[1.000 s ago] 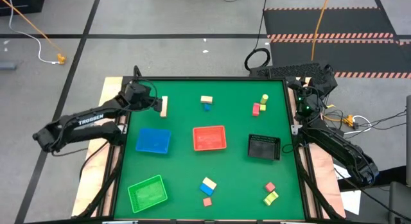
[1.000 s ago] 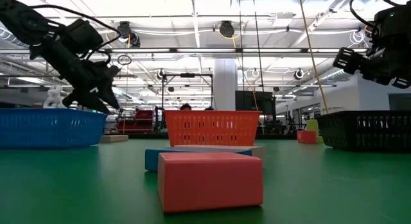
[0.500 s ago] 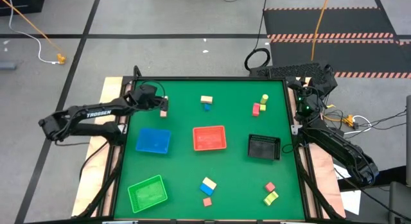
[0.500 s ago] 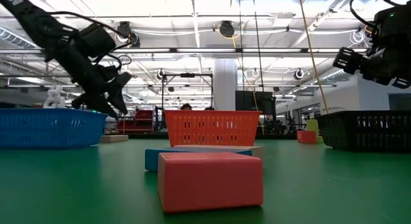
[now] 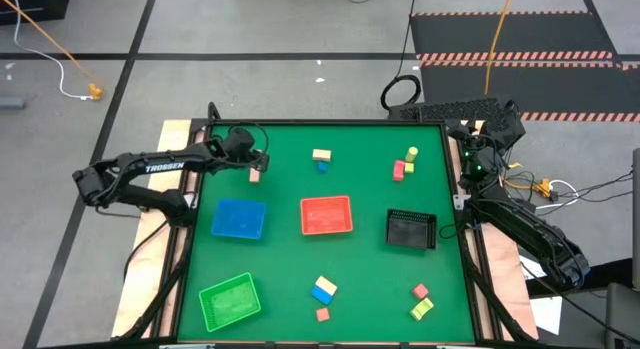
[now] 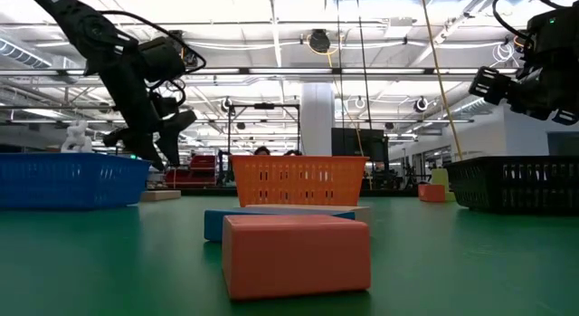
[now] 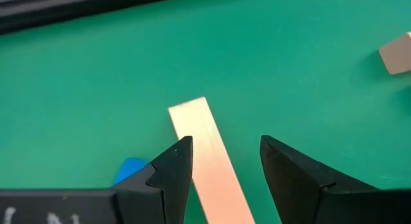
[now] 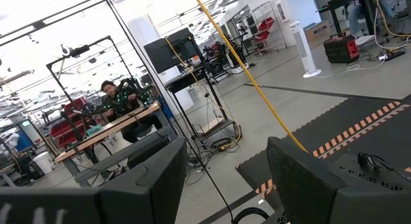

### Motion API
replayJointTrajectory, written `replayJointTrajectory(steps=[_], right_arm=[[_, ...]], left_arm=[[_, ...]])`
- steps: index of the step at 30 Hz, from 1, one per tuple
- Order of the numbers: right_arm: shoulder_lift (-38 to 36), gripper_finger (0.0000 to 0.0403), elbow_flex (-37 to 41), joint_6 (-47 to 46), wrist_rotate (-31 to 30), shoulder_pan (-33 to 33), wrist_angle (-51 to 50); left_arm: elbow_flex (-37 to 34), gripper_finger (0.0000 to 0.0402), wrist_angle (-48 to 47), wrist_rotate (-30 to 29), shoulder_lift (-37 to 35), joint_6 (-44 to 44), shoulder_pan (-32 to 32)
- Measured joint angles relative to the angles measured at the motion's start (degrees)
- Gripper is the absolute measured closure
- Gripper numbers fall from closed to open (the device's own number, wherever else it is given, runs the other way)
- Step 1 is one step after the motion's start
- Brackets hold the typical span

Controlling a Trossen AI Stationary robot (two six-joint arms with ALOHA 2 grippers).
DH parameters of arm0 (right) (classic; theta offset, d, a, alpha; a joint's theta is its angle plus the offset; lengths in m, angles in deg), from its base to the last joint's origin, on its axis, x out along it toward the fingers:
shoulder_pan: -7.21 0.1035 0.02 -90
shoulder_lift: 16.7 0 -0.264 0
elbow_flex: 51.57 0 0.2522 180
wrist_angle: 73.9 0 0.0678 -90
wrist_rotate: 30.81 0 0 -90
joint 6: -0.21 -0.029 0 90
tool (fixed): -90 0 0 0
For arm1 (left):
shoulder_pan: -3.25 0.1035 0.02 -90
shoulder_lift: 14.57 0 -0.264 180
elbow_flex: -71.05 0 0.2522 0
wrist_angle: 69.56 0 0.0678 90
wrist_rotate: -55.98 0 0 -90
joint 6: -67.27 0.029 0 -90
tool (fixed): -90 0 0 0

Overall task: Sort & place blocks by color
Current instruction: Put the top left brown block into the orange bin

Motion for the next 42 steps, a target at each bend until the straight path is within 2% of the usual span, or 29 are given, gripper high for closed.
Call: replayJointTrajectory(steps=[4,9,37,39,42], right_arm=[[0.0,0.0193,-0.01,0.02,0.0,-0.01,0.0],[0.02,0.0193,-0.02,0.0,0.0,-0.02,0.0],[0.01,0.0193,-0.01,0.0,-0.09,0.0,0.01],[0.07,0.0193,-0.02,0.0,-0.09,0.0,-0.1],[0.07,0.0193,-0.02,0.01,-0.11,0.0,-0.17]], left_arm=[[0.0,0.0218,1.19,0.68,1.72,-0.2,-1.8],[-0.02,0.0217,0.49,-3.7,4.22,-0.95,-3.63],[0.11,0.0218,3.87,-6.77,15.56,-5.37,-3.22],[0.07,0.0227,4.25,-6.83,15.63,-4.09,-3.27],[0.02,0.026,5.05,-7.03,14.83,-2.63,-3.55]])
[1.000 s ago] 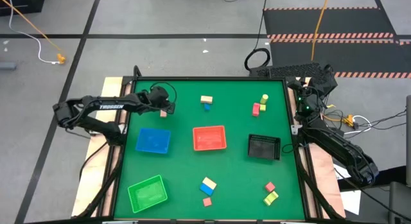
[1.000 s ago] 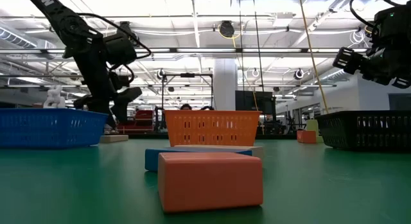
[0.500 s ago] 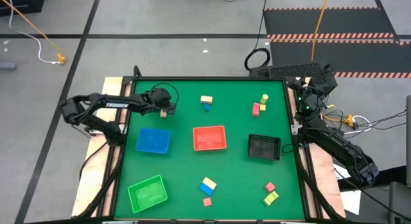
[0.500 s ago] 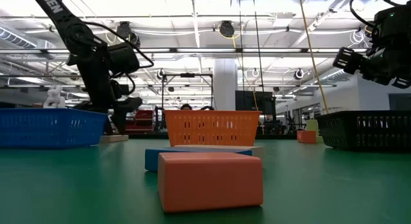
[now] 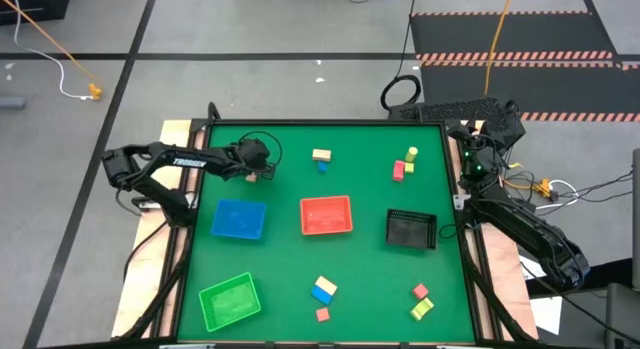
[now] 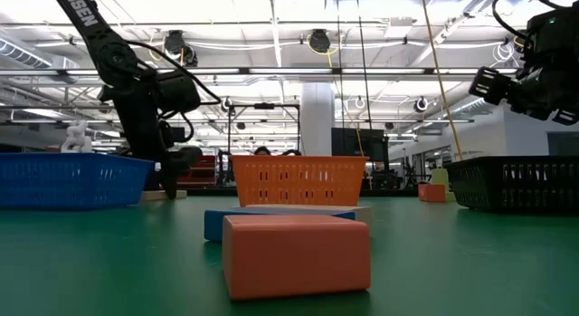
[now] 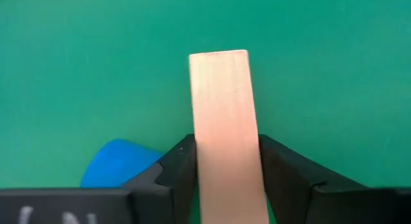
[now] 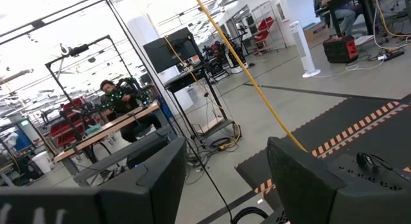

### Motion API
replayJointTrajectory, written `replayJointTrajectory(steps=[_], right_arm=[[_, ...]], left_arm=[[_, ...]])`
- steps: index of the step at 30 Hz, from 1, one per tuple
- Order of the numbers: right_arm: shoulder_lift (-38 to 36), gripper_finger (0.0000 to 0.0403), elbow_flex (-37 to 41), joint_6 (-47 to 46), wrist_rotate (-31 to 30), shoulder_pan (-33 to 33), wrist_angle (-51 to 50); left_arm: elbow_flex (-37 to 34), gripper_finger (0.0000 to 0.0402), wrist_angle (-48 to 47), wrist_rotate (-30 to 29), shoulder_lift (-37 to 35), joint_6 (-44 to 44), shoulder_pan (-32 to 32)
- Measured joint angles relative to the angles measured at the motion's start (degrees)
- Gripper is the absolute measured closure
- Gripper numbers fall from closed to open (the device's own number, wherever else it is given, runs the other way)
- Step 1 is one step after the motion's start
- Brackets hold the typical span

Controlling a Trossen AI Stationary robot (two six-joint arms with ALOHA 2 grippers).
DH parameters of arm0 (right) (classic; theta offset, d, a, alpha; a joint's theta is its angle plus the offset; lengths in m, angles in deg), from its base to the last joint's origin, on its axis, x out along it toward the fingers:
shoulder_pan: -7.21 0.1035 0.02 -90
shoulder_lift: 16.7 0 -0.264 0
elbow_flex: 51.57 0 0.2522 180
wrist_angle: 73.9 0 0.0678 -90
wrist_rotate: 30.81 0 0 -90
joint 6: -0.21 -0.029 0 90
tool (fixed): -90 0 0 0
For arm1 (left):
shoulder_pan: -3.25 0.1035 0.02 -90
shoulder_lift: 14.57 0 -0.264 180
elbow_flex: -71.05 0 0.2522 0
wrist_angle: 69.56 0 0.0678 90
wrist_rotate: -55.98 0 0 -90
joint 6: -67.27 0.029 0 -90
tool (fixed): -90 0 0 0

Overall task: Sort & place blocks by color
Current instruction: Put the top left brown block into the orange bin

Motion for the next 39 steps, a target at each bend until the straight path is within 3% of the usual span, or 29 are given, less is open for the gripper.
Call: replayJointTrajectory(steps=[9,18,27,39], right_arm=[[0.0,0.0193,0.01,-0.01,-0.02,0.0,0.09],[0.0,0.0193,0.02,-0.01,-0.07,-0.01,0.13],[0.0,0.0193,0.02,0.0,-0.07,-0.01,0.15],[0.0,0.0193,0.01,0.0,-0.05,-0.02,0.15]], left_arm=[[-0.2,0.0269,2.6,1.2,-0.91,4.37,-0.05],[-0.13,0.0269,18.21,11.15,-5.66,13.67,-2.25],[-0.09,0.0269,31.53,15.87,-6.52,27.29,-8.41],[-0.09,0.0269,44.37,17.57,-6.52,34.82,-18.69]])
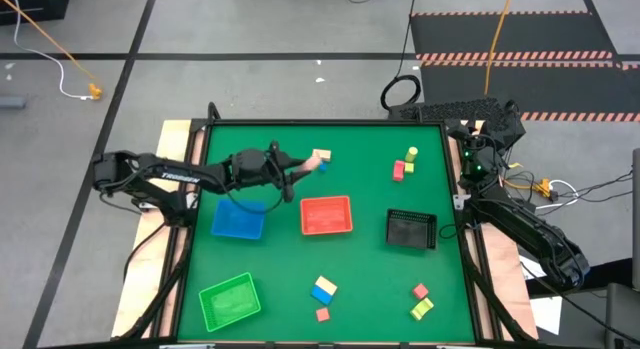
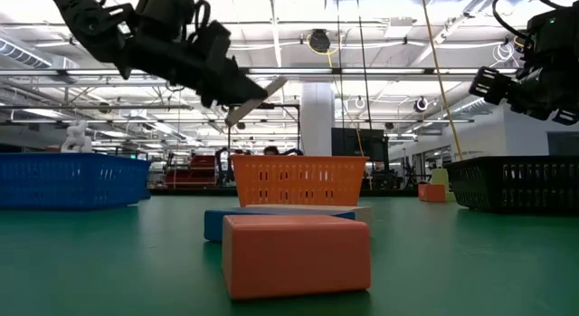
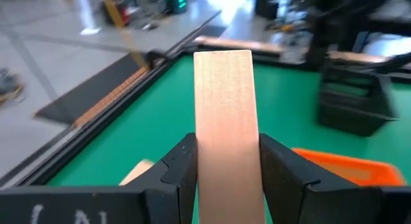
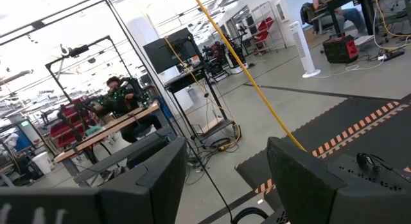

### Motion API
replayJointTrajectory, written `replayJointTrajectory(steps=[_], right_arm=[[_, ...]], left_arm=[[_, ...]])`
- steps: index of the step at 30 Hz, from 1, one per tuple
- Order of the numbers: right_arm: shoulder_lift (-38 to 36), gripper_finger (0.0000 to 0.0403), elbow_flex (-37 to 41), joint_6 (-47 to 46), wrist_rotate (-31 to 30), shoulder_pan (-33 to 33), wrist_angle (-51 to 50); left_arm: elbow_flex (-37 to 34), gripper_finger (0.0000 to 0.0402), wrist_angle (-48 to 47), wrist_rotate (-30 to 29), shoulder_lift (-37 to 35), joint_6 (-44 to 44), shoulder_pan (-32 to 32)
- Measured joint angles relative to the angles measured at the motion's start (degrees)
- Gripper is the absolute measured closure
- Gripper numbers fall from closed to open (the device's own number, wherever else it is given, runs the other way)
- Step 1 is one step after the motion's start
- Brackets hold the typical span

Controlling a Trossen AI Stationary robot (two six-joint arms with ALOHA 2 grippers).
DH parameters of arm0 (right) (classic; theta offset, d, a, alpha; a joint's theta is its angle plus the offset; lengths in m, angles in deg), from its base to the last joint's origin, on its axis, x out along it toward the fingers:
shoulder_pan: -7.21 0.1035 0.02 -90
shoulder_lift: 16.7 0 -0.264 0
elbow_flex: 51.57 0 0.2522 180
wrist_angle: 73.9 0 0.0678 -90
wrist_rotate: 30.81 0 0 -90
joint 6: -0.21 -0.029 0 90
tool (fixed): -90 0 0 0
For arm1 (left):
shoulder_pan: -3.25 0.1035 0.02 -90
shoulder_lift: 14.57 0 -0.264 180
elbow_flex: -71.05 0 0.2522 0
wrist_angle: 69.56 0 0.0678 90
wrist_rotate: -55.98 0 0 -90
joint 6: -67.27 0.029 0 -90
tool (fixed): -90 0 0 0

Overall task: Sort & place blocks by color
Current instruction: Put the top left brown block into the orange bin

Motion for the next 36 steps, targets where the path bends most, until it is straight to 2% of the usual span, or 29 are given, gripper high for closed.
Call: replayJointTrajectory(steps=[10,17,25,30,32,36], right_arm=[[0.0,0.0193,0.01,0.01,0.01,0.02,0.0],[0.0,0.0193,-0.01,-0.01,0.01,0.02,0.0],[-0.02,0.0193,-0.01,0.0,0.01,0.02,0.0],[-0.01,0.0193,-0.01,-0.01,0.01,0.01,0.0],[-0.02,0.0193,0.0,0.0,0.01,0.02,0.0],[-0.02,0.0193,-0.01,-0.01,0.01,0.01,0.0]], left_arm=[[0.0,0.0269,6.47,2.5,0.0,8.91,-8.7],[0.0,0.0269,7.43,2.52,0.45,9.66,-12.52],[0.0,0.0267,14.04,2.4,7.13,7.83,-13.79],[0.01,0.0236,19.3,2.33,11.58,5.02,-14.11],[0.02,0.024,20.69,2.32,13.58,3.66,-14.14],[0.66,0.0278,21.78,0.47,17.38,2.16,-14.08]])
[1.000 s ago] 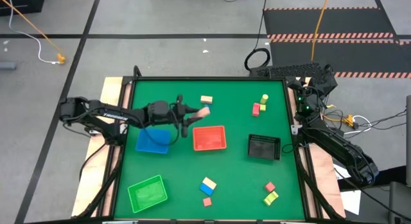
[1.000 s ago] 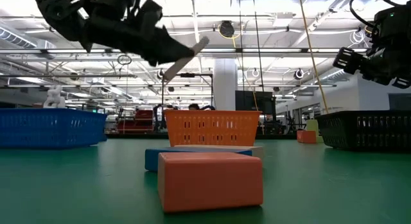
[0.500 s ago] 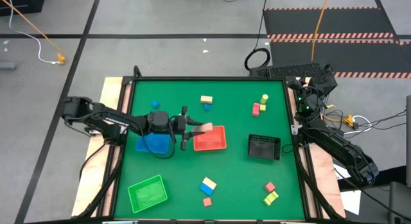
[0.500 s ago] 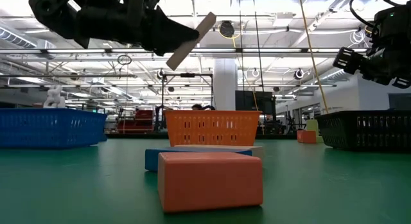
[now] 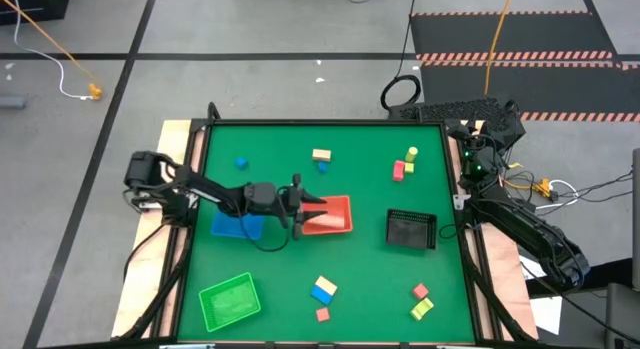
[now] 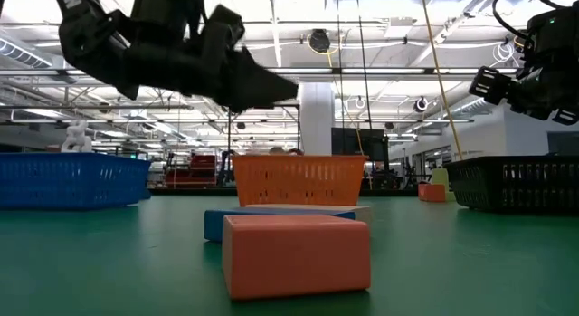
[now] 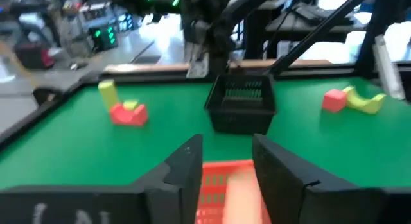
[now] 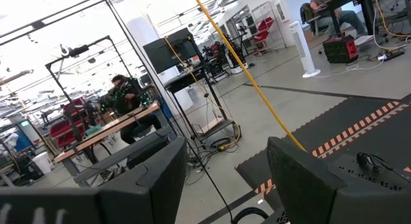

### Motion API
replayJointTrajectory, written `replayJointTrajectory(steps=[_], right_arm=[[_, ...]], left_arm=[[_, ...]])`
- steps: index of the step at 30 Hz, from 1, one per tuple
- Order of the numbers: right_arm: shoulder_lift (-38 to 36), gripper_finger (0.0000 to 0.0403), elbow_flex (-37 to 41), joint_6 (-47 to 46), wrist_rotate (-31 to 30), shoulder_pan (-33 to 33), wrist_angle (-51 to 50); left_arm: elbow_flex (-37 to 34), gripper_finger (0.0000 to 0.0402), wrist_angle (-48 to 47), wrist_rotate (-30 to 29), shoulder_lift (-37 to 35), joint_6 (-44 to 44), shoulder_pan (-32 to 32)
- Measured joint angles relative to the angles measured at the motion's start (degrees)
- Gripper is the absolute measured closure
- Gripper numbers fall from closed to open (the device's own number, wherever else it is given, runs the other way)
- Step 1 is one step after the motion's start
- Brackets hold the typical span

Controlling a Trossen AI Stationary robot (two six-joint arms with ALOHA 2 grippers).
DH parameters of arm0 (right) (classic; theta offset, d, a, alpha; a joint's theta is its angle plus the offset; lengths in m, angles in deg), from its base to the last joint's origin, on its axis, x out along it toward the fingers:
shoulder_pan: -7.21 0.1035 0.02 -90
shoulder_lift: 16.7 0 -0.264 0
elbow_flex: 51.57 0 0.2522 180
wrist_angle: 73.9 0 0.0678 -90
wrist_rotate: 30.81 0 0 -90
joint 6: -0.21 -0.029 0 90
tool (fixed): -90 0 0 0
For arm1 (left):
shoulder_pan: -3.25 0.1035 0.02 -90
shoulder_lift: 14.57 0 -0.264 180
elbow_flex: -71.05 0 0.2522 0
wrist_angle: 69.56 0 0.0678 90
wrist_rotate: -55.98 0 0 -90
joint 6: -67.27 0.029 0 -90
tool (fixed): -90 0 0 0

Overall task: Sort & place blocks by color
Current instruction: Put the top left brown block into the orange bin, then put the top green block into the black bin

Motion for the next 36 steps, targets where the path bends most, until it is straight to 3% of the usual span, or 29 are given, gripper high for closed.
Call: replayJointTrajectory(steps=[6,12,15,21,28,36], right_arm=[[0.0,0.0193,0.02,0.0,0.0,0.01,0.0],[0.0,0.0193,0.01,0.01,0.0,-0.01,0.02],[0.0,0.0193,0.0,0.02,0.0,0.01,0.0],[0.0,0.0193,0.01,0.01,0.0,0.0,0.02],[0.0,0.0193,0.0,0.0,0.0,0.01,0.02],[0.0,0.0193,0.01,0.02,0.0,-0.01,0.01]], left_arm=[[1.59,0.0329,-0.07,-1.34,2.96,-2.1,0.04],[1.72,0.0335,-0.03,-1.86,2.18,-2.91,0.09],[1.72,0.0334,0.2,-5.6,1.88,-3.14,0.21],[1.72,0.0293,1.22,-13.45,1.9,-4.56,1.32],[1.7,0.0213,0.75,-13.29,1.55,-4.7,1.92],[1.61,0.0209,-9.07,-13.04,-2.73,2.14,1.51]])
